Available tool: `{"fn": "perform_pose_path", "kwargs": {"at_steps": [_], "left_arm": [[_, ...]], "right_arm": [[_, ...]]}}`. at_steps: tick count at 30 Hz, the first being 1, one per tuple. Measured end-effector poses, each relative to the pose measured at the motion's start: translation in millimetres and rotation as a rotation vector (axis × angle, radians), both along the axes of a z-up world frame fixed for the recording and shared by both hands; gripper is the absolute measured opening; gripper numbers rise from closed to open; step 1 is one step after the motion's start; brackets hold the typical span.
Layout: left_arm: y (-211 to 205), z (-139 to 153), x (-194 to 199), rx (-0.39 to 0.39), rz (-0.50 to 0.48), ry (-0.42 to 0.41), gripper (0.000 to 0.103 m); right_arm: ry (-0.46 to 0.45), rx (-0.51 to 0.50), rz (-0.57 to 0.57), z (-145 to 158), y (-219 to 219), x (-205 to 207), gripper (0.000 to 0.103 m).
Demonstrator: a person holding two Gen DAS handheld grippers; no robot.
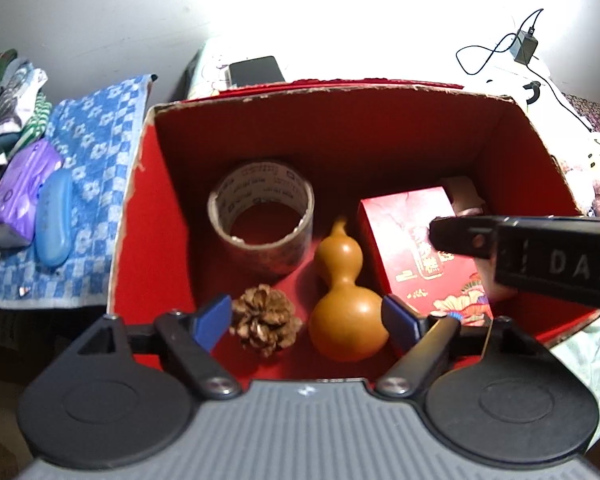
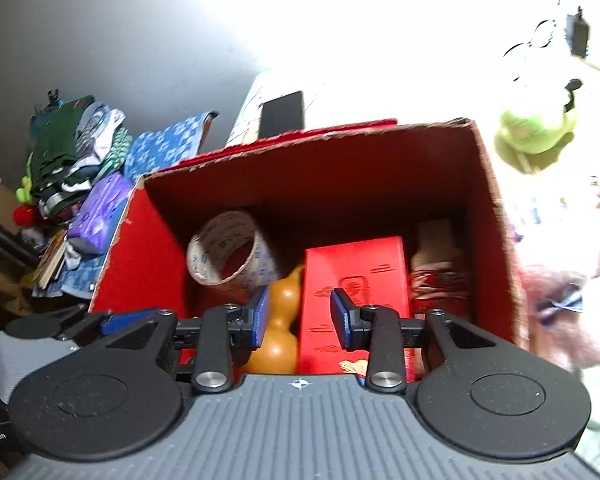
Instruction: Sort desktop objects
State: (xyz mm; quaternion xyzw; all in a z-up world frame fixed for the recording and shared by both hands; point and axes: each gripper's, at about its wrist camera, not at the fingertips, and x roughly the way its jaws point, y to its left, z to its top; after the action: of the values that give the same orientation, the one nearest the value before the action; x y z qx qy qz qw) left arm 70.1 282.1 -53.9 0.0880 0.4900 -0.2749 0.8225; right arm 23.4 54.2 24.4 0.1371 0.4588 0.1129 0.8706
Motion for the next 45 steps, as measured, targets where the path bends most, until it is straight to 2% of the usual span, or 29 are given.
{"fn": "perform_pose_path", "kwargs": {"at_steps": [2,8,14,23,28,36,45], "left_arm": [[1,3,-7,-0.002,0.011,-0.012,0.087],[-1,12,-26,0.025,0.048,-0.059,0.089],[-5,21,-43,0.040,0.075,-0.083,0.084],[-4,39,-65,0.027,0.137,-0.089,0.087],[0,43,-77,0.032,0.178,-0.064,0.090],[6,22,-96,0.087,0.245,0.004,0.091],[7,-12,-108,0.159,0.213,0.092,0.094]], "right_arm": [[-0.009,-0.016,-0.016,4,-3,-5,0.044],[-0.033,-0.033,-0.021,10,-10,-19,0.044],[-0.080,-0.057,0.002,19,-17,-36,0.044],[-0.131,-0.038,0.078,32,-23,-54,0.044],[-0.142,-0.022,0.122,35,-28,-63,0.044],[-0.128,0.006,0.205,28,-29,-79,0.044],[-0.032,-0.028,0.221,3,-27,-90,0.044]]}}
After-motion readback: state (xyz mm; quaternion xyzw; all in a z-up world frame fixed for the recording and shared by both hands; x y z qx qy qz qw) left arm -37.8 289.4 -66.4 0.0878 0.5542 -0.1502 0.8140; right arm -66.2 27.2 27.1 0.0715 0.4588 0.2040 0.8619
